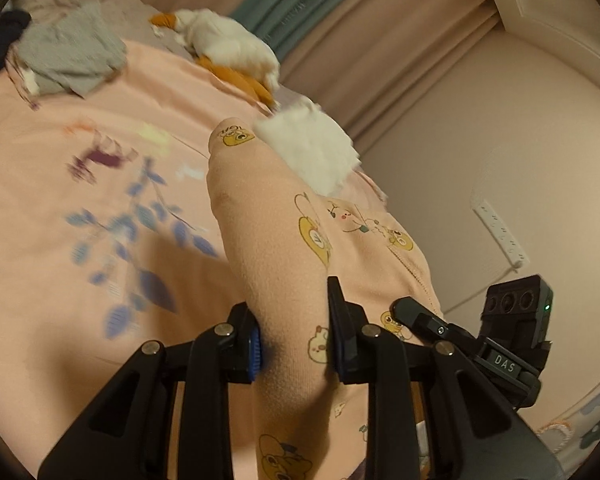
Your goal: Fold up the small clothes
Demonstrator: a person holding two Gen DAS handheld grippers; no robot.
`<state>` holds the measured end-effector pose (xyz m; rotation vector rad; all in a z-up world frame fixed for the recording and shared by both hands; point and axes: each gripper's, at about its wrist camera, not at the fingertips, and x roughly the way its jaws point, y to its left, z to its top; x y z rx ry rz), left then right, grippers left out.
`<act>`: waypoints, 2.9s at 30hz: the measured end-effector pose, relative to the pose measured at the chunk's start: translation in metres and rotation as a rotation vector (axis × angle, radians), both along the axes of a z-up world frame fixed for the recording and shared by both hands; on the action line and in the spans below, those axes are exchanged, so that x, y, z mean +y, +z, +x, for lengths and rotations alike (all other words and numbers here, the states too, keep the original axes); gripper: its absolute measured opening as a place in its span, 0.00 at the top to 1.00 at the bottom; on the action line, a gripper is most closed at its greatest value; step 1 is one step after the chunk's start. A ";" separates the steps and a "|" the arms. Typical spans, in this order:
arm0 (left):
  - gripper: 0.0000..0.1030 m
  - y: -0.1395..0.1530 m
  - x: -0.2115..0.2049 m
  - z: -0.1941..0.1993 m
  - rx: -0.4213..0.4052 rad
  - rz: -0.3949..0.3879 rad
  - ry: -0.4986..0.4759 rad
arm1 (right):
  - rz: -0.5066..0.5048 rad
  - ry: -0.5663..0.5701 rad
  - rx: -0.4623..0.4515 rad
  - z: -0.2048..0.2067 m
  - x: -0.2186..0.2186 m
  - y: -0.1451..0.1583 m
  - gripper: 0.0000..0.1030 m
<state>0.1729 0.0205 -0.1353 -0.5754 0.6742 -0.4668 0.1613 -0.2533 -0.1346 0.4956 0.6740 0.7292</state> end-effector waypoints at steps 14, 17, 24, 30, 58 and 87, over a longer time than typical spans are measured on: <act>0.75 -0.085 0.072 0.022 0.145 0.287 0.124 | -0.254 0.150 0.075 0.047 0.135 -0.053 0.74; 0.72 -0.116 0.075 0.032 0.239 0.342 0.100 | -0.286 0.181 0.163 0.061 0.147 -0.087 0.74; 0.57 -0.099 0.099 0.022 0.250 0.418 0.179 | -0.446 0.155 0.194 0.057 0.143 -0.085 0.72; 0.63 -0.061 0.094 0.008 0.203 0.523 0.220 | -0.543 0.050 0.062 0.039 0.144 -0.028 0.72; 0.66 -0.131 0.066 -0.033 0.388 0.491 0.045 | -0.584 0.167 0.256 0.021 0.130 -0.119 0.93; 0.01 0.084 0.024 -0.106 -0.185 0.622 0.386 | -0.522 -0.125 -0.003 -0.032 0.072 0.061 0.20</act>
